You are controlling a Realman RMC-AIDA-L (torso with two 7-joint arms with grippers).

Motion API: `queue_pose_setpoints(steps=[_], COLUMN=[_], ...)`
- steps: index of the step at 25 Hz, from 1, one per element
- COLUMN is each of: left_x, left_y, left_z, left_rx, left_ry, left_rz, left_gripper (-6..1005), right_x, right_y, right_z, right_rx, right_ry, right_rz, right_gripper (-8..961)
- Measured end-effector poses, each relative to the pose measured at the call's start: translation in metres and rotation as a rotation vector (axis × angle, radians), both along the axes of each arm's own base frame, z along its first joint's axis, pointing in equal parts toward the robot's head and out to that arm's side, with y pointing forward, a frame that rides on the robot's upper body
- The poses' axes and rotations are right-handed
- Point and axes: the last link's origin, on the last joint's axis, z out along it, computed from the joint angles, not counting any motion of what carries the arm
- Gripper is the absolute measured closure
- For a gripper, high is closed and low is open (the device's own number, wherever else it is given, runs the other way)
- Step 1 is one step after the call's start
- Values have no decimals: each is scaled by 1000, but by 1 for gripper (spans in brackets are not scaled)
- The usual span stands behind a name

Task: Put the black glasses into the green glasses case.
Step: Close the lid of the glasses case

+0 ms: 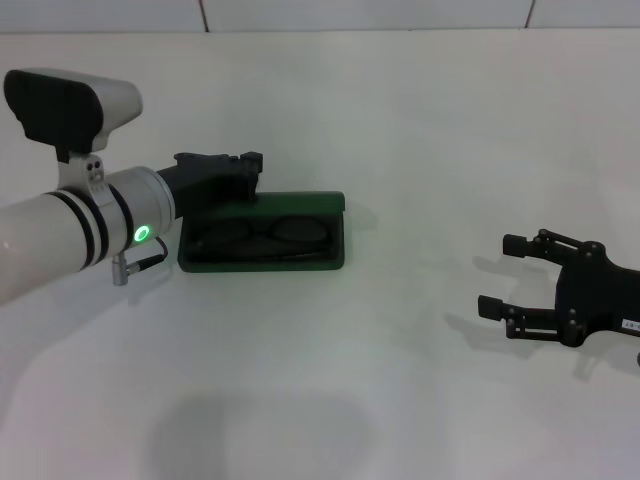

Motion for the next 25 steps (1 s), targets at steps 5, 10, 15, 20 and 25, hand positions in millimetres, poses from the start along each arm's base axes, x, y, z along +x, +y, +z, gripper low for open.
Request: queue_pose_setpoints(steps=[5, 10, 15, 20, 25], left_x=[-1, -3, -5, -5, -6], left_y=[-1, -2, -5, -8, -14], left_z=[-1, -2, -4, -6, -7], left_rx=[-2, -6, -15, -12, -7], left_ry=[7, 10, 18, 8, -45], left_rz=[-5, -2, -1, -27, -67], left_gripper=[999, 998, 998, 998, 999], right_x=[0, -1, -2, -1, -1], right_y=[2, 4, 5, 5, 5], right_z=[0, 0, 0, 0, 0], right_rx=[3, 5, 7, 8, 8], right_ry=[-5, -7, -9, -12, -11], right_rz=[-1, 2, 1, -2, -3], right_gripper=[71, 72, 72, 72, 72])
